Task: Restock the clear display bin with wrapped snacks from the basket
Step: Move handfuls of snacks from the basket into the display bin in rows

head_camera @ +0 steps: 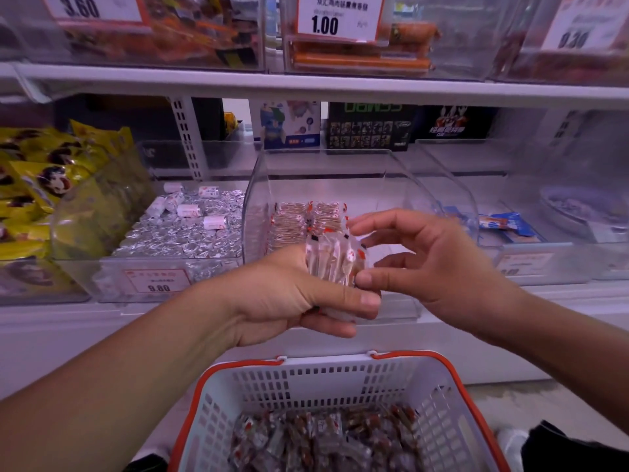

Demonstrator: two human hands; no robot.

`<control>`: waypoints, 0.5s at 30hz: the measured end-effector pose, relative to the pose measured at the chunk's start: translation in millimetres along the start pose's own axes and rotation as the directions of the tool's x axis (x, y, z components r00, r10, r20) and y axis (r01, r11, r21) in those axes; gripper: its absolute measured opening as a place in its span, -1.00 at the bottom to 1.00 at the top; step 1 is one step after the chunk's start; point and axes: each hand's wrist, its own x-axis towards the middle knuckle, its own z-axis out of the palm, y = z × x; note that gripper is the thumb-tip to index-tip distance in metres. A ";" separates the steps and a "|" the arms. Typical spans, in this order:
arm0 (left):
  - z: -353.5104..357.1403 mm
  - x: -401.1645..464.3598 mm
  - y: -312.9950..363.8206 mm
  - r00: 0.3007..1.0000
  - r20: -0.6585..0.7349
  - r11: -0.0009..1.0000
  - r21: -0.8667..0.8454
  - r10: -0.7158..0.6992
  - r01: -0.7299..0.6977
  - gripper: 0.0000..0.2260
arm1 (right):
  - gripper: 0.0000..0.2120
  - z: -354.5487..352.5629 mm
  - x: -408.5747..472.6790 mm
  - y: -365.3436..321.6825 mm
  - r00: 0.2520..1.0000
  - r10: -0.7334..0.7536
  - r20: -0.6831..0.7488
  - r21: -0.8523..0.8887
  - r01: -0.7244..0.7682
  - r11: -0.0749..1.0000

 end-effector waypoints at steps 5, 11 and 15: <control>-3.0 2.9 13.0 1.000 -0.020 0.932 0.361 -0.010 0.017 -0.72 | -0.38 -0.8 10.8 -1.0 0.955 -0.107 0.276 -0.139 0.150 0.979; -22.5 17.7 52.2 0.990 -0.139 0.960 0.281 0.027 0.014 -0.28 | -0.61 -21.0 57.3 -20.8 0.950 -0.071 0.304 -0.264 0.156 0.952; -41.6 30.4 64.3 0.978 -0.187 0.962 0.271 0.091 -0.038 -0.42 | -0.67 -24.3 82.7 -19.1 0.948 -0.080 0.309 -0.298 0.177 0.938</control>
